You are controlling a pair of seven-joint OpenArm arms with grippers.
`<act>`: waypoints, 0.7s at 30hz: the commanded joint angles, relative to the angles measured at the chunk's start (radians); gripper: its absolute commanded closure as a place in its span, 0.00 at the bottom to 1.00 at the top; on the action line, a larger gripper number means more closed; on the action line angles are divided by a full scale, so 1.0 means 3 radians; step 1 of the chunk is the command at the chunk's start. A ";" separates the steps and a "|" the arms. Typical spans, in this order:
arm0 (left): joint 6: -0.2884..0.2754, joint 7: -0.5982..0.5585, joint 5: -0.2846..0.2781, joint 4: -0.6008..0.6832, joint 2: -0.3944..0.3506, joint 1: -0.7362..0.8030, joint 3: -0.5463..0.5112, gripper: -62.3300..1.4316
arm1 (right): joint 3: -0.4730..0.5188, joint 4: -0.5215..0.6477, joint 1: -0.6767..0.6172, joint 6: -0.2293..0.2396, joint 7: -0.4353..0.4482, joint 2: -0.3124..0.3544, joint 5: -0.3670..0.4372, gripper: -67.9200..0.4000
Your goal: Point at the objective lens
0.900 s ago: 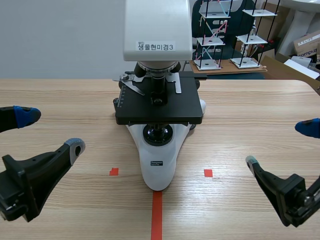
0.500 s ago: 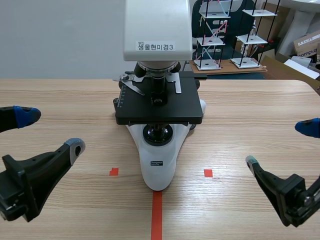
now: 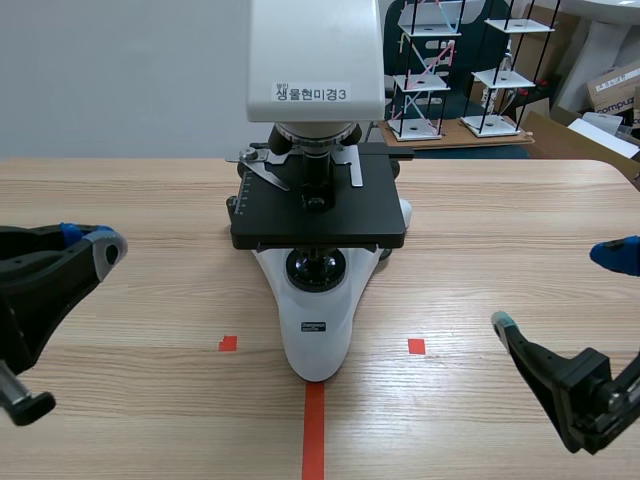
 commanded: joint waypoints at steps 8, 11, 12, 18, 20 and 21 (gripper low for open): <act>-0.0046 -0.0071 -0.0142 -0.0031 0.0001 -0.0389 0.0248 0.95 | 0.0018 0.0053 0.0011 -0.0003 0.0036 0.0029 0.0025 0.02; -0.0046 -0.0066 -0.0141 -0.0170 0.0005 -0.0562 0.0418 0.95 | 0.0018 0.0053 0.0011 -0.0003 0.0036 0.0028 0.0025 0.02; -0.0046 -0.0066 -0.0139 -0.0224 0.0013 -0.0626 0.0469 0.95 | 0.0018 0.0053 0.0011 -0.0003 0.0036 0.0028 0.0025 0.02; -0.0046 -0.0066 -0.0144 -0.0459 0.0038 -0.0955 0.0752 0.95 | 0.0018 0.0053 0.0011 -0.0003 0.0036 0.0028 0.0025 0.02; -0.0046 -0.0064 -0.0145 -0.0498 0.0066 -0.1041 0.0816 0.95 | 0.0018 0.0053 0.0011 -0.0003 0.0037 0.0028 0.0025 0.02; -0.0046 -0.0064 -0.0145 -0.0502 0.0069 -0.1080 0.0852 0.95 | 0.0018 0.0053 0.0011 -0.0003 0.0037 0.0028 0.0025 0.02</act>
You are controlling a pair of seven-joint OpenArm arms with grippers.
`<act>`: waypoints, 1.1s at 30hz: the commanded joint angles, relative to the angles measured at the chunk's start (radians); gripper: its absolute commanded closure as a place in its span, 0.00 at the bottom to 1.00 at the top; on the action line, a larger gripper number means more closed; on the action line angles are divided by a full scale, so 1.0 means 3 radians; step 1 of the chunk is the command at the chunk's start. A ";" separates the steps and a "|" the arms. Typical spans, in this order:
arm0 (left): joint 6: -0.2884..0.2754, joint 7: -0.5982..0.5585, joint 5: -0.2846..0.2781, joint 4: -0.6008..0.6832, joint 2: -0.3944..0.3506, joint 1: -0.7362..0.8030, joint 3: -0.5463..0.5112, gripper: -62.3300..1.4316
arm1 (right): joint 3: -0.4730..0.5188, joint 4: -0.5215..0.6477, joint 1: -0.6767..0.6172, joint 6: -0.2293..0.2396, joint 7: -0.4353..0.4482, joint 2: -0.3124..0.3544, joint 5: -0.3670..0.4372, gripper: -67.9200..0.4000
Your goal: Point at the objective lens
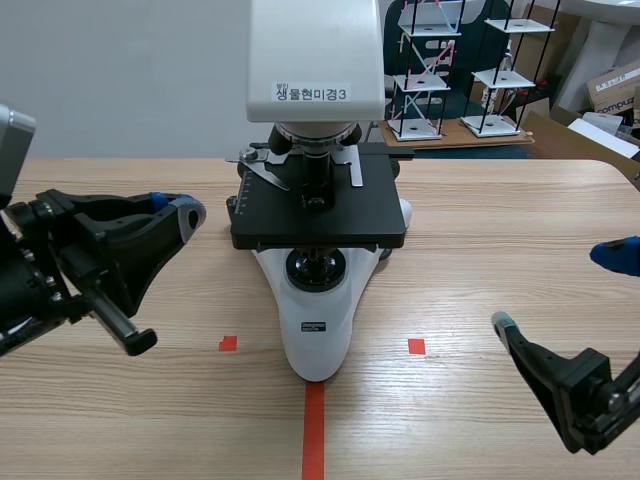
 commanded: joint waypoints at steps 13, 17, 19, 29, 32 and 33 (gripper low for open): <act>0.0069 0.0130 -0.0034 0.0038 0.0172 -0.0390 0.0338 0.95 | 0.0018 0.0053 0.0011 -0.0003 0.0025 0.0028 0.0025 0.02; 0.0075 0.0151 0.0014 -0.0015 0.0229 -0.0462 0.0421 0.95 | 0.0018 0.0053 0.0011 -0.0001 0.0027 0.0028 0.0027 0.02; 0.0081 0.0159 0.0017 -0.0047 0.0253 -0.0501 0.0467 0.95 | 0.0018 0.0053 0.0011 -0.0001 0.0025 0.0028 0.0027 0.02; 0.0084 0.0207 0.0130 -0.0272 0.0390 -0.0703 0.0693 0.95 | 0.0018 0.0053 0.0011 -0.0003 0.0027 0.0028 0.0025 0.02; 0.0083 0.0210 0.0132 -0.0300 0.0421 -0.0750 0.0729 0.95 | 0.0018 0.0053 0.0011 -0.0003 0.0027 0.0028 0.0025 0.02; 0.0083 0.0206 0.0131 -0.0300 0.0429 -0.0758 0.0744 0.95 | 0.0018 0.0053 0.0011 -0.0003 0.0025 0.0028 0.0025 0.02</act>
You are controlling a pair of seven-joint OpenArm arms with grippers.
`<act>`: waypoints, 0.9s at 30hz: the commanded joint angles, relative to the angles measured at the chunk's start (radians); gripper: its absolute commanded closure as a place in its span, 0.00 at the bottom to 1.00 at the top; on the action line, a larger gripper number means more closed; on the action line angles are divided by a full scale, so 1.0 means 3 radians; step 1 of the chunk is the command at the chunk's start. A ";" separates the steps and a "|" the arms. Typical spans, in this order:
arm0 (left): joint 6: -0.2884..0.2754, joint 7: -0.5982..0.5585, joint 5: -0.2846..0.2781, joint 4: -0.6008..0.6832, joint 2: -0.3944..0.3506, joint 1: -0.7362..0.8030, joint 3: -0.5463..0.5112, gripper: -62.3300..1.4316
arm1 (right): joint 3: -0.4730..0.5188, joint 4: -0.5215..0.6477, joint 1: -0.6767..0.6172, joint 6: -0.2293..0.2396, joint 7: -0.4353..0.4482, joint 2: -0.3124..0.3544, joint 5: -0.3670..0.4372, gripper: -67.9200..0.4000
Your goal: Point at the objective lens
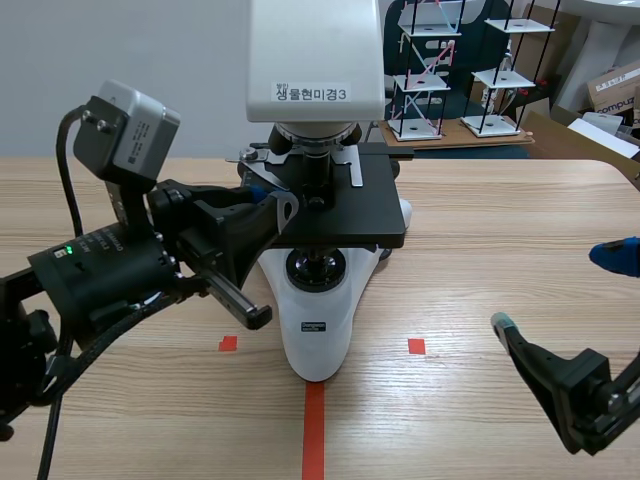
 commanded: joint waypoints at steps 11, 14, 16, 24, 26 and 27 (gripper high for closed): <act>0.0148 -0.0036 0.0154 0.0048 0.0126 -0.0136 0.0111 0.95 | 0.0018 0.0053 0.0011 -0.0003 0.0037 0.0029 0.0025 0.02; 0.0195 -0.0034 0.0181 0.0041 0.0126 -0.0168 0.0111 0.95 | 0.0018 0.0053 0.0011 -0.0003 0.0037 0.0028 0.0025 0.02; 0.0243 -0.0038 0.0231 0.0028 0.0126 -0.0170 0.0111 0.95 | 0.0018 0.0053 0.0011 -0.0003 0.0037 0.0028 0.0025 0.02; 0.0244 -0.0047 0.0243 0.0018 0.0126 -0.0177 0.0111 0.95 | 0.0018 0.0053 0.0011 -0.0003 0.0037 0.0028 0.0025 0.02; 0.0244 -0.0047 0.0244 0.0018 0.0126 -0.0177 0.0111 0.95 | 0.0018 0.0053 0.0011 -0.0003 0.0037 0.0028 0.0025 0.02; 0.0245 -0.0047 0.0245 0.0018 0.0126 -0.0177 0.0111 0.95 | 0.0018 0.0053 0.0011 -0.0003 0.0037 0.0028 0.0025 0.02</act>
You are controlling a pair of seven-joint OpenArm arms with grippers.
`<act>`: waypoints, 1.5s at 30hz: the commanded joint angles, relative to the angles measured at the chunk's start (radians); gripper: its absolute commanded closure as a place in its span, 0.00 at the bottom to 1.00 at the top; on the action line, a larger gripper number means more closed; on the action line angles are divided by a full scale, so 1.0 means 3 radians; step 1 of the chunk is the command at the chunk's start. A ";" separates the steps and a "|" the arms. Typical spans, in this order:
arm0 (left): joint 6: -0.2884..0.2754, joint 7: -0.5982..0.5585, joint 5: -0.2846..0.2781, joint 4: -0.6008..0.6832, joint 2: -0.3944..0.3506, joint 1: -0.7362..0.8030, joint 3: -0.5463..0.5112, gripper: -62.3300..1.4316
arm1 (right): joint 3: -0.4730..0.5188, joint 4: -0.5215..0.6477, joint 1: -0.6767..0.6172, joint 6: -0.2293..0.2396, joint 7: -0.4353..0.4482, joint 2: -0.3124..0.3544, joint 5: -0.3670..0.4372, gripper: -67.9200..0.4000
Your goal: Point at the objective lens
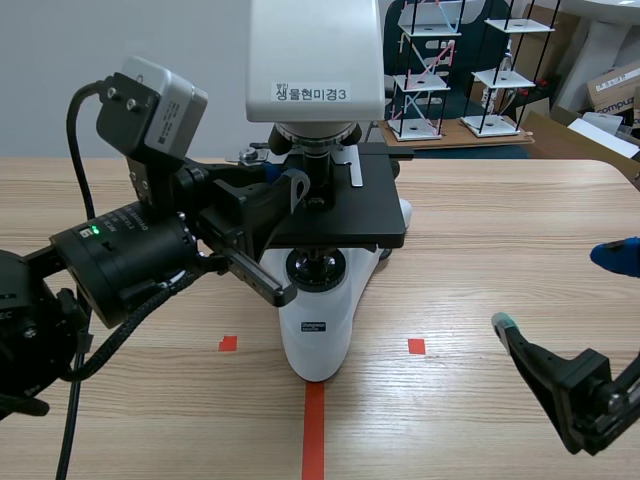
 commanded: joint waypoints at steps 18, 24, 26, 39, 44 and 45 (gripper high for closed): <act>0.0072 -0.0057 0.0034 0.0018 0.0015 -0.0019 -0.0005 0.95 | 0.0018 0.0053 0.0011 -0.0003 0.0037 0.0028 0.0025 0.02; 0.0072 -0.0057 0.0034 0.0018 0.0015 -0.0019 -0.0005 0.95 | 0.0018 0.0053 0.0011 -0.0003 0.0036 0.0028 0.0025 0.02; 0.0072 -0.0057 0.0034 0.0018 0.0015 -0.0019 -0.0005 0.95 | 0.0018 0.0053 0.0011 -0.0003 0.0036 0.0028 0.0025 0.02; 0.0072 -0.0057 0.0036 0.0018 0.0017 -0.0019 -0.0005 0.95 | 0.0018 0.0053 0.0011 -0.0003 0.0037 0.0028 0.0025 0.02; 0.0072 -0.0057 0.0041 0.0018 0.0017 -0.0019 -0.0005 0.95 | 0.0018 0.0053 0.0011 -0.0003 0.0037 0.0028 0.0025 0.02; 0.0072 -0.0057 0.0041 0.0018 0.0017 -0.0019 -0.0005 0.95 | 0.0018 0.0053 0.0011 -0.0003 0.0037 0.0028 0.0025 0.02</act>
